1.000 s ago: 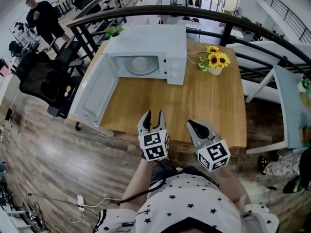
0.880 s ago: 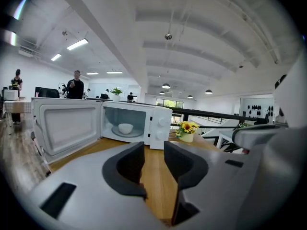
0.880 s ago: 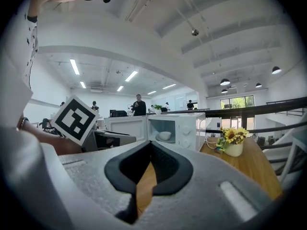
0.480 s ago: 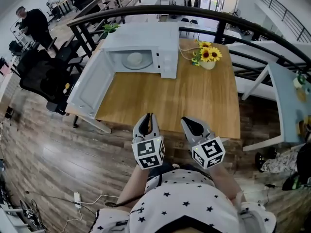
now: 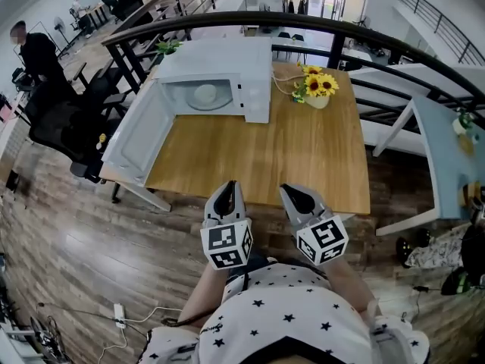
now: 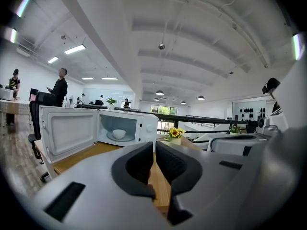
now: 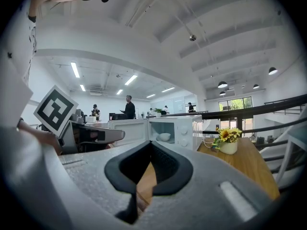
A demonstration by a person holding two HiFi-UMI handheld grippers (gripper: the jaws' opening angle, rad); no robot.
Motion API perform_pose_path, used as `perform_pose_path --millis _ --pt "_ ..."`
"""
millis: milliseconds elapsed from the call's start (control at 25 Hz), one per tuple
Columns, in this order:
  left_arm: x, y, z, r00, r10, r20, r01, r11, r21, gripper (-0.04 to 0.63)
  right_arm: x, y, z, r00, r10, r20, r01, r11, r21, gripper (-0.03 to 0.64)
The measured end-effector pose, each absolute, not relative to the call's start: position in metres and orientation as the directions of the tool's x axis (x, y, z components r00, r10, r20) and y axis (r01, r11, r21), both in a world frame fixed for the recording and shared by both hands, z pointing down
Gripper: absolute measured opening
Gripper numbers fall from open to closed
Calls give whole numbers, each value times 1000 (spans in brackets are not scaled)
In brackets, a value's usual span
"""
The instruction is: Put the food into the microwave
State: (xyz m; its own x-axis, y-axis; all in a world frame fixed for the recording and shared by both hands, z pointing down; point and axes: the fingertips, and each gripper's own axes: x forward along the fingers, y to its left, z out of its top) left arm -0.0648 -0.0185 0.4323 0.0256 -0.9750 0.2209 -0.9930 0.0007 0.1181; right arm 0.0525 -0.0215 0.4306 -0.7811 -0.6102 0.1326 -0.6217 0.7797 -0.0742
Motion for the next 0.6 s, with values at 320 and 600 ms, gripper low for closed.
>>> perform_pose_path --millis 320,600 --pt "-63 -18 431 51 -975 217 -993 -25 120 20 53 -20 431 -767 -628 132 -639 767 -64 5" --pt "-61 -20 430 65 -974 216 -992 -39 121 20 53 -19 431 -769 -626 130 -637 768 -67 6"
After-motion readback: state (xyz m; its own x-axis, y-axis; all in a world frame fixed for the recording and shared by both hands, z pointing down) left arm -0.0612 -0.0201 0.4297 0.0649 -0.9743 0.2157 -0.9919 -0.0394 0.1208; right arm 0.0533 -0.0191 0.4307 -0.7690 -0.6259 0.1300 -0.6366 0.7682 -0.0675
